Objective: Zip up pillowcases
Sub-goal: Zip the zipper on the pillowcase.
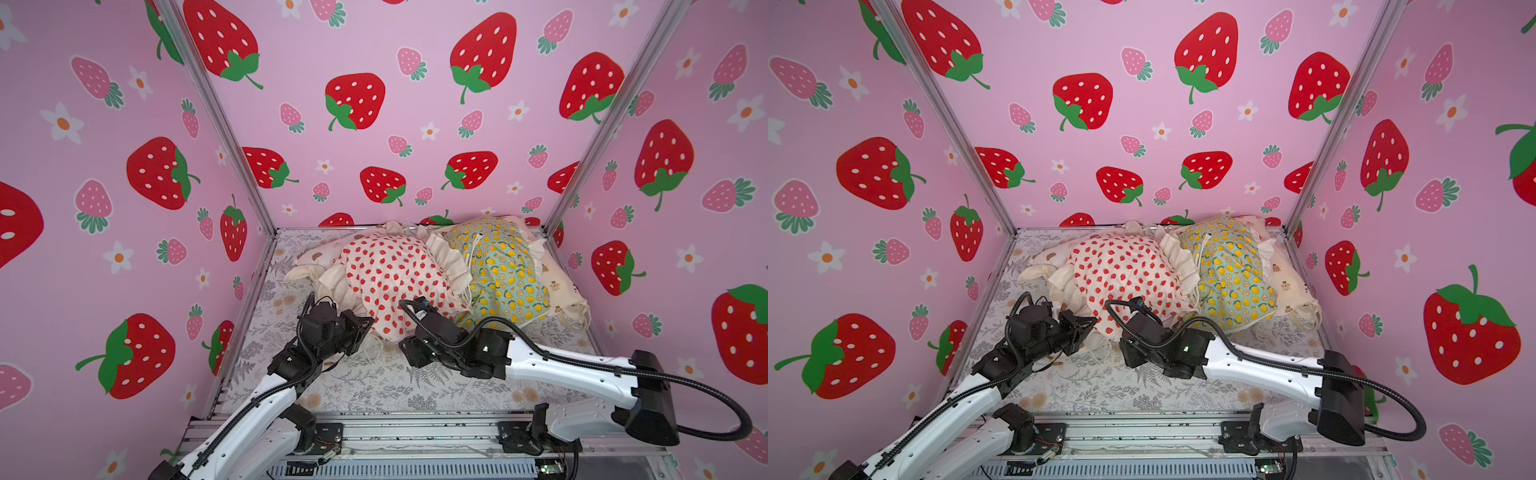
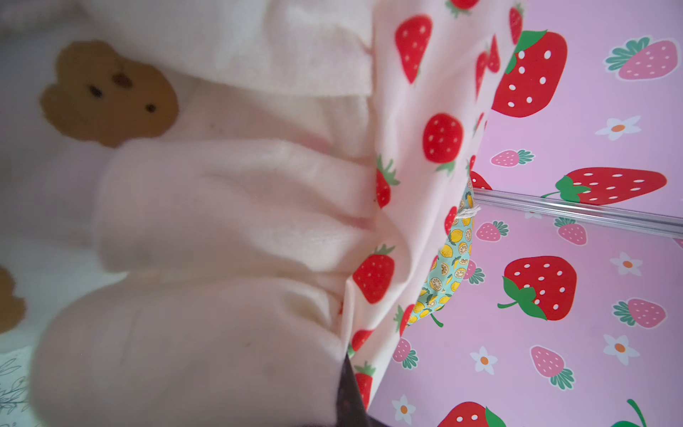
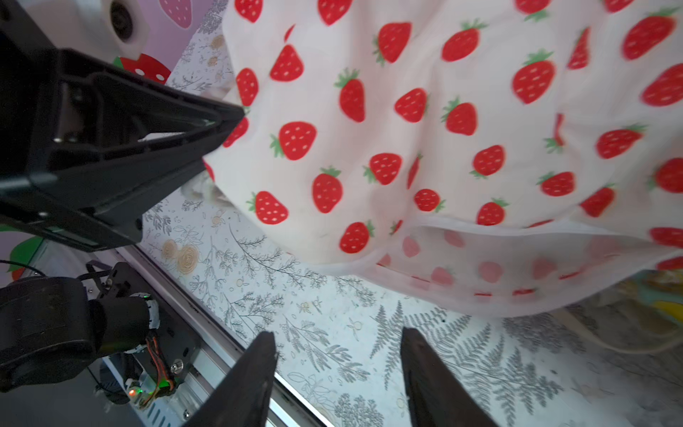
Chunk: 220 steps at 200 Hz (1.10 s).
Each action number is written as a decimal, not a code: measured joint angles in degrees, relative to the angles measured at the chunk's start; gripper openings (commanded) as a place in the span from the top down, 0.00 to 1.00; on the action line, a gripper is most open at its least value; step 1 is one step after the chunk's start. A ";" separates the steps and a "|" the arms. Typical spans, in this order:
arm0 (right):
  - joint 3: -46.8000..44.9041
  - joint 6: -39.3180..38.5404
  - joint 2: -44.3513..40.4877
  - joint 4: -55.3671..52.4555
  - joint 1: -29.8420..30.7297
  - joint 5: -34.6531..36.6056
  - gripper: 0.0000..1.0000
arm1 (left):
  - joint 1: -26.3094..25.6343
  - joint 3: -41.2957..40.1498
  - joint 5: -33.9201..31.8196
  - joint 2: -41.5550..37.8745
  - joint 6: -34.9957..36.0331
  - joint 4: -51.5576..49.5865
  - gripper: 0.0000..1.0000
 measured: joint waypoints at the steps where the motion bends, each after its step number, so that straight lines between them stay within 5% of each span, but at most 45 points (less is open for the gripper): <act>1: 0.00 -0.13 0.31 0.37 0.26 0.00 0.52 | 0.00 0.04 0.00 0.02 -0.04 -0.09 1.00; 56: -4.20 2.71 5.46 17.33 4.44 0.04 0.59 | -0.22 3.19 0.04 0.63 -0.81 -1.05 1.00; 220: -20.52 4.22 9.46 51.58 2.32 5.86 0.54 | -0.24 3.30 1.73 2.08 -3.10 -0.85 1.00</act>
